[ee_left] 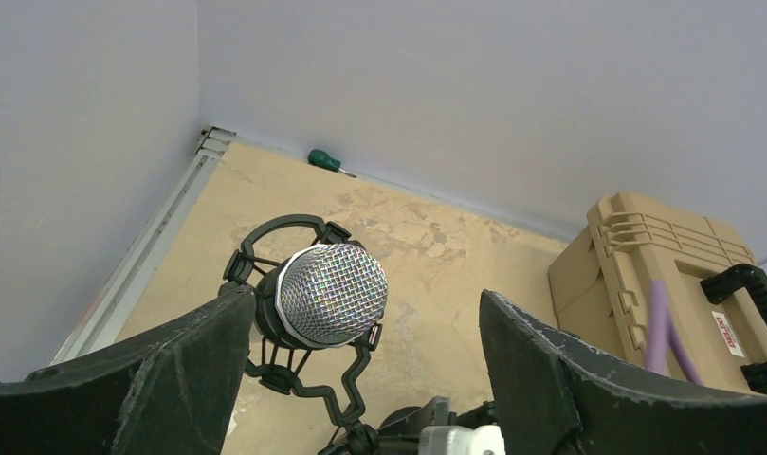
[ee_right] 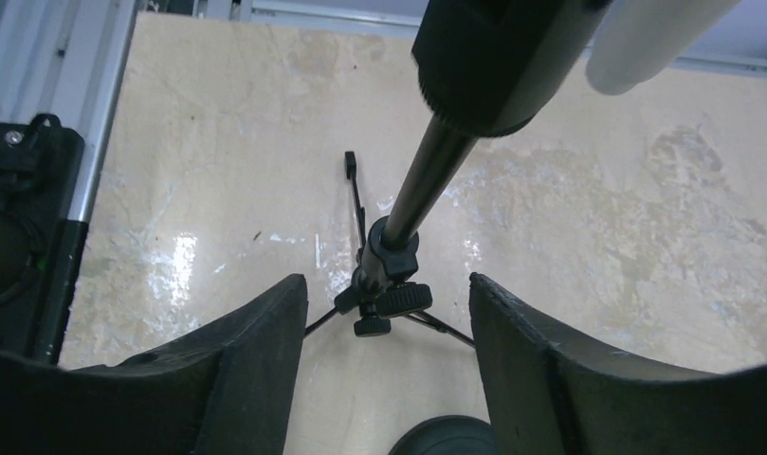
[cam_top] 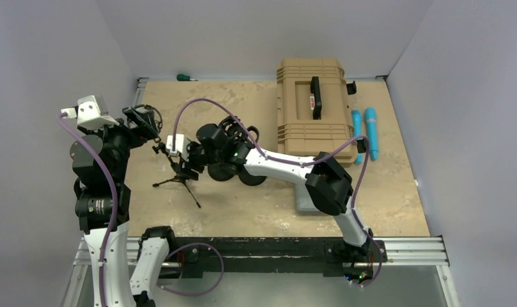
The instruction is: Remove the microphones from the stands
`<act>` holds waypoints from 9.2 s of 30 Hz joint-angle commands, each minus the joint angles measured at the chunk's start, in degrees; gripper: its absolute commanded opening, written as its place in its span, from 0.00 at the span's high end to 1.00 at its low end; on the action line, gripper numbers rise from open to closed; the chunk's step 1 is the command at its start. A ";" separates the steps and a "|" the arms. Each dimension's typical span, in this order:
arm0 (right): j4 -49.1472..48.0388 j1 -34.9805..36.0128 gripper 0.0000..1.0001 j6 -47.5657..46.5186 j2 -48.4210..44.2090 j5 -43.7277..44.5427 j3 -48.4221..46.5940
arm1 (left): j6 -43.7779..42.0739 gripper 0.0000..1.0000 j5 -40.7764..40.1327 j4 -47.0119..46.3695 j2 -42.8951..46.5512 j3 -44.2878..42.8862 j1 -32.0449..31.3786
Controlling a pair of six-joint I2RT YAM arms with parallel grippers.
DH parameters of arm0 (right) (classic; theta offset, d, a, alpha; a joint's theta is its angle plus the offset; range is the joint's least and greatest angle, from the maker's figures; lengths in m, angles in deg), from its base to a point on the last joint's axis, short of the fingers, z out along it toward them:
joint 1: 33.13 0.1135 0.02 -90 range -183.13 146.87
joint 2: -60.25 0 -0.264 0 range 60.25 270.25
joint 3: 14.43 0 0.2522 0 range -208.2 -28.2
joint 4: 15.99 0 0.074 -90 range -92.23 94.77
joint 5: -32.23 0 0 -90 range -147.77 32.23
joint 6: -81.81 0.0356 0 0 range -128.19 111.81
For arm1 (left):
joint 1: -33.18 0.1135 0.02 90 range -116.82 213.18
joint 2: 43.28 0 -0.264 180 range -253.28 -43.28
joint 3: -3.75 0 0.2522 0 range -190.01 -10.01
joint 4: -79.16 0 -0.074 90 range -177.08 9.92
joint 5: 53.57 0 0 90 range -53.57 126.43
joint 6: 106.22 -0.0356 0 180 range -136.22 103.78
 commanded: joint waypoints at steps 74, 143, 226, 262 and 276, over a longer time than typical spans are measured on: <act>-16.33 11.99 0.49 -0.23 -3.40 47.79 12.34 | -0.98 0.15 -2.41 -2.50 1.33 0.24 0.44; -5.20 6.52 1.00 2.66 1.34 42.48 4.46 | -0.80 0.15 -1.65 -2.49 1.06 0.09 0.46; -10.39 12.12 0.30 23.60 -51.19 41.91 41.50 | -12.14 0.72 -0.51 -10.81 -12.44 0.15 -9.73; 6.90 11.76 0.22 23.62 -69.59 36.56 33.27 | 17.73 1.00 35.24 6.00 -2.55 -23.41 -15.37; 6.59 11.81 0.20 24.36 -57.23 15.48 31.95 | 31.43 1.00 51.82 -3.34 9.55 3.64 -15.38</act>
